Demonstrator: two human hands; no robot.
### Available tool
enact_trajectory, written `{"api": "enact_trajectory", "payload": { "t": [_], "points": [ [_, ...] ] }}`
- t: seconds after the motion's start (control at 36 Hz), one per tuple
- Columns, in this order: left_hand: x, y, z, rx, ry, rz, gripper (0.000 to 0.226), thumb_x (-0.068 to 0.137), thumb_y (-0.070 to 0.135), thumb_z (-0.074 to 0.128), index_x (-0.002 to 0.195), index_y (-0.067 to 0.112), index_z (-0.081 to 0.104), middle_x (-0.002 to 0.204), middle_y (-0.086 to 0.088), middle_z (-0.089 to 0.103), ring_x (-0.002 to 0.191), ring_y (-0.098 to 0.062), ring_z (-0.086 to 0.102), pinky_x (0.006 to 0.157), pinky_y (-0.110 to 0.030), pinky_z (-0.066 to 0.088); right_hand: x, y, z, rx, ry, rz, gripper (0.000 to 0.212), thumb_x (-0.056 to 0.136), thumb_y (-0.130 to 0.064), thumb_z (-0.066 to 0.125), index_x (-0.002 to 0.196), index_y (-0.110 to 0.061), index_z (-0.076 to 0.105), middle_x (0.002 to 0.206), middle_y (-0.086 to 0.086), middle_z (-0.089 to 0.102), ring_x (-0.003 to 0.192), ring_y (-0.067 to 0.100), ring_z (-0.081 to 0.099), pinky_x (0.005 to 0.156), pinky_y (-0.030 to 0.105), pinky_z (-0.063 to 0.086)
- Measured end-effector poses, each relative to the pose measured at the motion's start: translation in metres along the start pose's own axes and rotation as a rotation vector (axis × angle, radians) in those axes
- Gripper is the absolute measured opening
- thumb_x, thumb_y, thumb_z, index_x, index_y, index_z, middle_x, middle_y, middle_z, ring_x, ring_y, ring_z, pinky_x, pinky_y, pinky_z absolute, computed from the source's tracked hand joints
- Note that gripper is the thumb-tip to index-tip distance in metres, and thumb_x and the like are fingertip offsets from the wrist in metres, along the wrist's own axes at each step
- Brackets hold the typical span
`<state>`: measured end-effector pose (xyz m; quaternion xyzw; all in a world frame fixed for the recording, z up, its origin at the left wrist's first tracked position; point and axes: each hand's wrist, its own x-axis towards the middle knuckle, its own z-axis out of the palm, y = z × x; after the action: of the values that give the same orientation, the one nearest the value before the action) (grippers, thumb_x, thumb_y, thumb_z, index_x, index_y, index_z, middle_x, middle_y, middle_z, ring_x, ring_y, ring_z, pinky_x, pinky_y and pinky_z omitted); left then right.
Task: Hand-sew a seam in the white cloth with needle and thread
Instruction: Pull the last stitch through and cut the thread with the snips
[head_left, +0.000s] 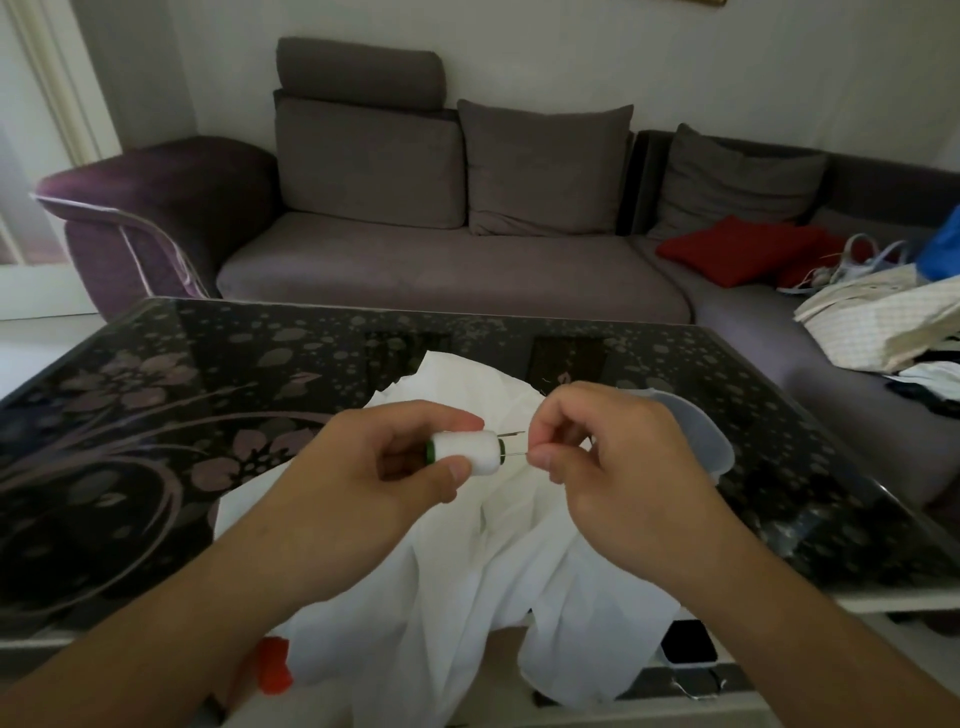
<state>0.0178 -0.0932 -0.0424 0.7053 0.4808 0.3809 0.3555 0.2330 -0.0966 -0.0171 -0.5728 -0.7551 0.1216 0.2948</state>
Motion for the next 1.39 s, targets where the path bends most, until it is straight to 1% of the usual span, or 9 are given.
{"api": "enact_trajectory", "payload": {
  "t": [0.17, 0.44, 0.61, 0.75, 0.89, 0.94, 1.11, 1.28, 1.39],
  "points": [
    [-0.003, -0.004, 0.001, 0.024, 0.016, 0.008, 0.029, 0.093, 0.029, 0.071, 0.117, 0.045, 0.071, 0.097, 0.029, 0.073, 0.089, 0.001, 0.072, 0.071, -0.010, 0.053, 0.001, -0.007, 0.007, -0.068, -0.005, 0.005, 0.034, 0.091, -0.007, 0.074, 0.077, -0.034, 0.059, 0.082, -0.016, 0.059, 0.076, 0.004, 0.058, 0.064, 0.012, 0.040],
    [-0.004, -0.004, 0.005, 0.032, 0.010, 0.009, 0.030, 0.093, 0.034, 0.069, 0.122, 0.043, 0.071, 0.095, 0.022, 0.076, 0.089, -0.003, 0.073, 0.074, -0.019, 0.057, -0.001, -0.014, 0.014, -0.016, -0.048, 0.044, 0.026, 0.095, -0.019, 0.072, 0.083, -0.038, 0.059, 0.092, -0.017, 0.063, 0.083, 0.005, 0.059, 0.076, 0.013, 0.048],
    [-0.005, -0.002, 0.008, -0.027, 0.078, -0.019, 0.030, 0.092, 0.028, 0.072, 0.119, 0.042, 0.071, 0.101, 0.024, 0.076, 0.092, -0.001, 0.073, 0.075, -0.016, 0.060, -0.005, -0.010, 0.018, 0.202, 0.035, 0.142, 0.020, 0.094, -0.025, 0.073, 0.092, -0.038, 0.059, 0.096, -0.020, 0.064, 0.090, 0.002, 0.064, 0.072, 0.016, 0.054],
    [-0.005, -0.006, 0.014, -0.130, 0.170, -0.081, 0.029, 0.089, 0.024, 0.079, 0.114, 0.035, 0.069, 0.095, 0.026, 0.076, 0.088, 0.001, 0.074, 0.069, -0.009, 0.056, -0.004, -0.007, 0.025, 0.535, -0.049, 0.378, 0.015, 0.091, -0.020, 0.077, 0.098, -0.029, 0.067, 0.099, -0.010, 0.070, 0.083, 0.012, 0.072, 0.062, 0.020, 0.059],
    [-0.004, -0.003, 0.029, -0.198, 0.244, -0.102, 0.032, 0.080, 0.035, 0.083, 0.107, 0.034, 0.066, 0.089, 0.024, 0.075, 0.083, 0.001, 0.073, 0.065, -0.008, 0.056, -0.004, -0.008, 0.026, 0.851, -0.189, 0.454, 0.020, 0.095, -0.036, 0.070, 0.106, -0.020, 0.077, 0.102, -0.001, 0.077, 0.096, 0.020, 0.075, 0.081, 0.037, 0.064],
    [-0.003, 0.000, 0.036, -0.167, 0.272, -0.095, 0.034, 0.078, 0.041, 0.082, 0.106, 0.037, 0.064, 0.090, 0.026, 0.073, 0.086, 0.005, 0.071, 0.064, -0.005, 0.053, -0.004, -0.008, 0.028, 0.852, -0.150, 0.453, 0.020, 0.095, -0.040, 0.069, 0.103, -0.022, 0.077, 0.098, -0.005, 0.078, 0.094, 0.017, 0.076, 0.080, 0.036, 0.064],
    [0.002, 0.005, 0.059, -0.120, 0.309, -0.080, 0.047, 0.066, 0.057, 0.071, 0.107, 0.037, 0.061, 0.104, 0.022, 0.071, 0.096, -0.005, 0.072, 0.081, -0.019, 0.062, -0.005, 0.001, 0.033, 0.762, -0.026, 0.465, 0.019, 0.094, -0.044, 0.071, 0.107, -0.030, 0.072, 0.092, -0.009, 0.077, 0.087, 0.009, 0.075, 0.074, 0.031, 0.065],
    [0.013, 0.010, 0.078, -0.103, 0.200, -0.062, 0.037, 0.080, 0.048, 0.076, 0.112, 0.037, 0.061, 0.110, 0.024, 0.068, 0.099, -0.001, 0.070, 0.086, -0.011, 0.057, -0.004, 0.018, 0.026, 0.785, 0.074, 0.512, 0.019, 0.093, -0.037, 0.073, 0.110, -0.027, 0.071, 0.095, -0.007, 0.077, 0.087, 0.014, 0.076, 0.085, 0.039, 0.064],
    [0.024, 0.010, 0.087, -0.131, 0.138, -0.075, 0.032, 0.083, 0.041, 0.079, 0.109, 0.036, 0.062, 0.108, 0.022, 0.070, 0.096, 0.004, 0.069, 0.077, -0.006, 0.055, -0.006, 0.031, 0.013, 0.651, 0.122, 0.471, 0.019, 0.090, -0.037, 0.076, 0.106, -0.031, 0.067, 0.095, -0.008, 0.076, 0.086, 0.013, 0.075, 0.082, 0.035, 0.064]
  ]
}}
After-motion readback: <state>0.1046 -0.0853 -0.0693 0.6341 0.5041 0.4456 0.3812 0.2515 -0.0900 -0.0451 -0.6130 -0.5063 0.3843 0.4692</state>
